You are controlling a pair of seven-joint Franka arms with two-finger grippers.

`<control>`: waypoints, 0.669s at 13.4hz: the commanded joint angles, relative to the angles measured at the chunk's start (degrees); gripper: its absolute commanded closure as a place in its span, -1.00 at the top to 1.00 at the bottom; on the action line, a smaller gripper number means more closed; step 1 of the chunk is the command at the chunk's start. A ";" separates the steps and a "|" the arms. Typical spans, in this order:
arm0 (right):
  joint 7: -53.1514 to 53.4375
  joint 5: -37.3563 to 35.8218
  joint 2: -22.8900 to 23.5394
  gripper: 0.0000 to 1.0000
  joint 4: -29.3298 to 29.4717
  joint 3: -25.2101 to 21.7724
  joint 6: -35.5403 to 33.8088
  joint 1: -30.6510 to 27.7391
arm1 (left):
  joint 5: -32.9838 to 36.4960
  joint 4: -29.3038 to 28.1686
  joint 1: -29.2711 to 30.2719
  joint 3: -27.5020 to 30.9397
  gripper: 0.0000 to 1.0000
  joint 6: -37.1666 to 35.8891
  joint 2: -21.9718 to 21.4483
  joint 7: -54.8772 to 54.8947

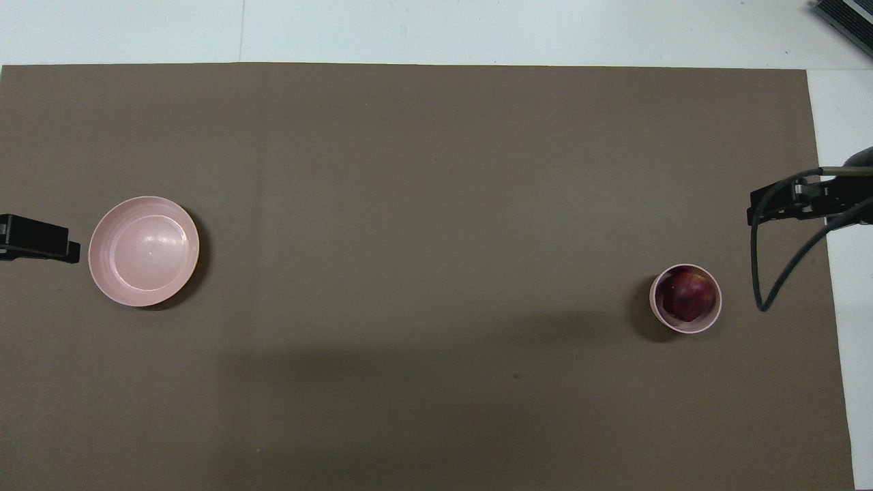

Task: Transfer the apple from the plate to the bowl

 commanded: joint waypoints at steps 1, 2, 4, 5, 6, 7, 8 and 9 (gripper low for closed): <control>0.92 -0.11 -0.52 1.00 -0.28 0.64 -1.17 -0.39 | 0.56 -1.38 -0.47 0.43 1.00 0.19 -1.16 0.27; 0.92 -0.02 -0.61 1.00 -0.54 0.64 -1.17 -0.39 | 0.56 -1.47 -0.56 0.43 1.00 0.19 -1.16 0.27; 0.92 -0.02 -0.78 1.00 -0.72 0.64 -1.17 -0.30 | 0.56 -1.47 -0.56 0.43 1.00 0.19 -1.16 0.36; 0.92 -0.02 -0.96 1.00 -1.16 0.64 -1.17 -0.39 | 0.56 -1.47 -0.56 0.43 1.00 0.19 -1.16 0.36; 0.92 -0.02 -1.13 1.00 -1.34 0.64 -1.08 -0.30 | 0.56 -1.47 -0.47 0.43 1.00 0.19 -1.16 0.36; 0.92 -0.02 -1.22 1.00 -1.34 0.64 -1.16 -0.30 | 0.48 -1.47 -0.47 0.43 1.00 0.19 -1.16 0.27; 0.92 -0.02 -1.22 1.00 -1.34 0.64 -1.17 -0.30 | 0.47 -1.55 -0.47 0.43 1.00 0.19 -1.24 0.27; 0.92 -0.02 -1.22 1.00 -1.34 0.64 -1.17 -0.39 | 0.47 -1.55 -0.38 0.43 1.00 0.28 -1.24 0.27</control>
